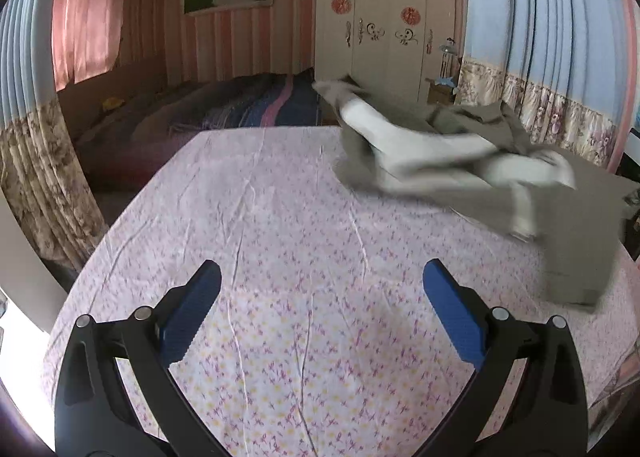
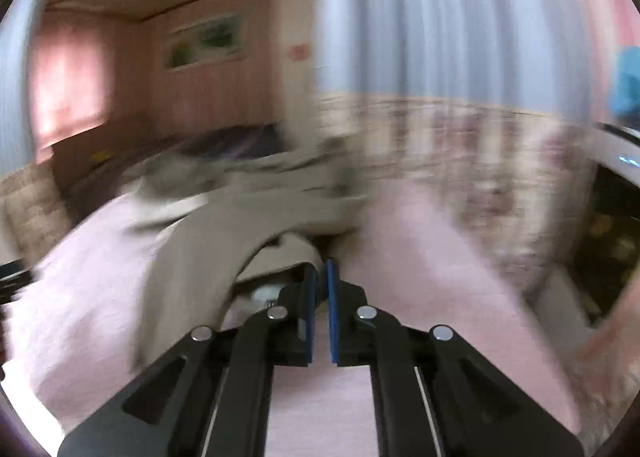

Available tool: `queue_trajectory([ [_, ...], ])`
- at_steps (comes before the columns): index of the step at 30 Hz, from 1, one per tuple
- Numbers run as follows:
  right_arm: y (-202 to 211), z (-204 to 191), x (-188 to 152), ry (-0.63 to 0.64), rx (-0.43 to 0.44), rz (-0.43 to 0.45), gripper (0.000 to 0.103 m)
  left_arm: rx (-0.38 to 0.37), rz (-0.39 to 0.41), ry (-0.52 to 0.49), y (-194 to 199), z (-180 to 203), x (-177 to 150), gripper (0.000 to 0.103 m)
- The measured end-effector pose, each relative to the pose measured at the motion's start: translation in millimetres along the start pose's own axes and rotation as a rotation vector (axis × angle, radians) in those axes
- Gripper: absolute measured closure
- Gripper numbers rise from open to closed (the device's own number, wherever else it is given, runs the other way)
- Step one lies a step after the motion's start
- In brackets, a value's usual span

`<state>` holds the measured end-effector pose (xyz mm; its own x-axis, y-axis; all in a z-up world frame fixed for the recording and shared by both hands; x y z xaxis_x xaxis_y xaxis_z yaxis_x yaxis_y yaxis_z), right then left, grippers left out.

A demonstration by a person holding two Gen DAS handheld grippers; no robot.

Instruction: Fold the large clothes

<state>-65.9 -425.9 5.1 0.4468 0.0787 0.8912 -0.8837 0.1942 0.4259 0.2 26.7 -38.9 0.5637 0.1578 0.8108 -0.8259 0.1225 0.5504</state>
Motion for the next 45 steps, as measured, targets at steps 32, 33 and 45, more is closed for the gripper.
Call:
queue_trajectory([
  [32,-73.2,64.8,-66.0,-0.052,0.015,-0.122,0.094,-0.151,-0.232,-0.167,-159.9,127.4,-29.1,0.036],
  [33,-74.5,65.0,-66.5,-0.056,0.015,-0.124,0.094,-0.157,-0.24,-0.18,-161.3,130.7,-30.8,0.045],
  [45,-63.3,65.0,-52.4,-0.082,0.027,-0.098,0.096,-0.203,-0.148,-0.168,-109.6,134.3,1.2,0.089],
])
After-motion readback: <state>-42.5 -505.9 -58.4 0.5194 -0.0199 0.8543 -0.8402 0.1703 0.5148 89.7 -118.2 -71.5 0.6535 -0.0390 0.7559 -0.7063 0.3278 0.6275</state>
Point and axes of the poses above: each gripper's, at about its wrist camera, not at the fingertips, and y roughly against the way its jaws point, z to its right, x to its top, the point moved 9 cm from there along -y, roughly the way its jaws point, and after that the axes turned 12 degrees about y, right-handed, at the moved point
